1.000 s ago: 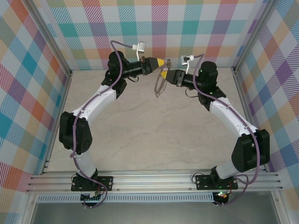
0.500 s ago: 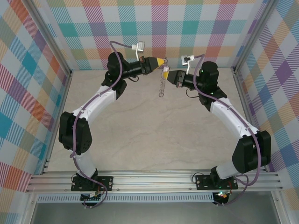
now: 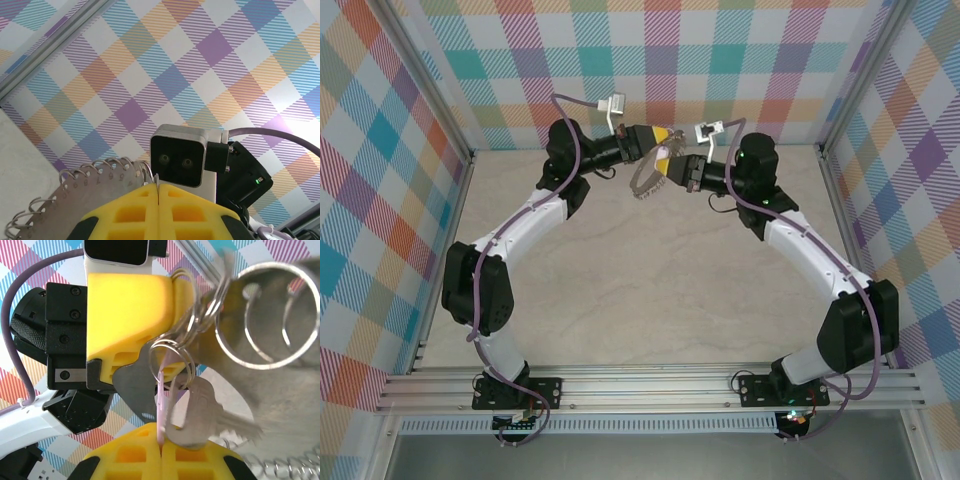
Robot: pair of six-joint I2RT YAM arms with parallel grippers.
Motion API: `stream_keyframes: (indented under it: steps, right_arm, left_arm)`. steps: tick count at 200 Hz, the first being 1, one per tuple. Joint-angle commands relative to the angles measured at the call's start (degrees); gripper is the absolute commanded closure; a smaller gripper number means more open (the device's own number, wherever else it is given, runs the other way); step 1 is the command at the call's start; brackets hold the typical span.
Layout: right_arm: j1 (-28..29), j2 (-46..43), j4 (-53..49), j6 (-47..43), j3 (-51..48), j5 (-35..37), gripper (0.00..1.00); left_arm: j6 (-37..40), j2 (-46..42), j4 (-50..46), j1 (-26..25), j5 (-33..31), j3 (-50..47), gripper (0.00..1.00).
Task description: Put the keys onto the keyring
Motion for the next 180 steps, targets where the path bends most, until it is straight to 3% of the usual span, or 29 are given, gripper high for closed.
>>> stream_keyframes:
  steps: [1, 74, 109, 129, 180]
  right_arm:
    - [1.4, 1.5, -1.8, -2.2, 3.7, -1.3, 1.00]
    - [1.4, 0.7, -4.7, -3.3, 2.6, 1.0, 1.00]
    - [0.3, -3.0, -5.4, -2.7, -1.3, 1.8, 0.72]
    - [-0.3, -6.4, -5.6, -2.2, -4.2, 2.2, 0.63]
    - [-2.8, -18.1, -10.1, -3.2, -8.6, 8.3, 0.56]
  left_arm:
    - [-0.6, -3.3, 4.6, -0.7, -0.8, -0.8, 1.00]
    - [-1.5, -4.0, 6.3, -0.8, -2.4, -2.7, 1.00]
    - [-2.9, -4.2, 9.5, -0.8, -3.2, -4.1, 1.00]
    - [-4.1, -4.0, 12.1, -0.8, -3.3, -4.8, 1.00]
    - [-3.9, -4.0, 16.4, -0.8, -1.7, -5.2, 1.00]
